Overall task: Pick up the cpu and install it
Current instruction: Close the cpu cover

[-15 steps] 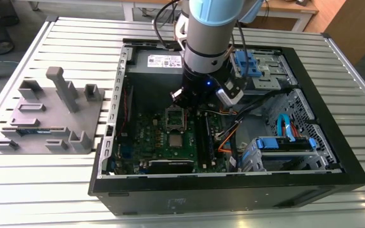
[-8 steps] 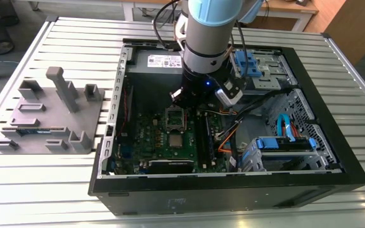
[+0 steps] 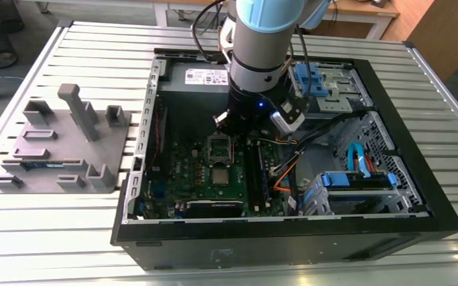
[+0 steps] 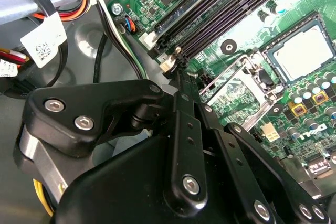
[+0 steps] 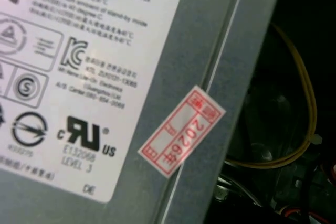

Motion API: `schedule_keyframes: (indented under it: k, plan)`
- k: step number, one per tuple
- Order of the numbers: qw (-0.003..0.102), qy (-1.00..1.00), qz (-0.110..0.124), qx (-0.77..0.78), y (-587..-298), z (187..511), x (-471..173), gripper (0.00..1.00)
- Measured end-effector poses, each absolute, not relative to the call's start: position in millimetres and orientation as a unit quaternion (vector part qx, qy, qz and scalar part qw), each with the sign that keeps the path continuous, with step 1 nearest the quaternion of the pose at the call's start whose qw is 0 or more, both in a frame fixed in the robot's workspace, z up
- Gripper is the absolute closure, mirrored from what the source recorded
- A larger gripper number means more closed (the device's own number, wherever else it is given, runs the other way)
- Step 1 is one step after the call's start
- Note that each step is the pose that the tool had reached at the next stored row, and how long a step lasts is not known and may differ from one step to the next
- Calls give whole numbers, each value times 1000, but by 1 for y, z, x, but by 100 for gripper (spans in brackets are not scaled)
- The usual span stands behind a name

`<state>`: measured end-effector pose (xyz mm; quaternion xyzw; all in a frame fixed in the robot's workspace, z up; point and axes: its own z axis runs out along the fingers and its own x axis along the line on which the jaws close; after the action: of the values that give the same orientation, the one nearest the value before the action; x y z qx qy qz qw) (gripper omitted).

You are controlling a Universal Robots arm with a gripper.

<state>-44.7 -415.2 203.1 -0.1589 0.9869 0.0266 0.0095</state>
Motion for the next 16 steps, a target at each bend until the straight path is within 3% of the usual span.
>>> schedule_keyframes:
  k: [16]
  plan:
    - [8,979,27,-202,-415,206,-45,89]
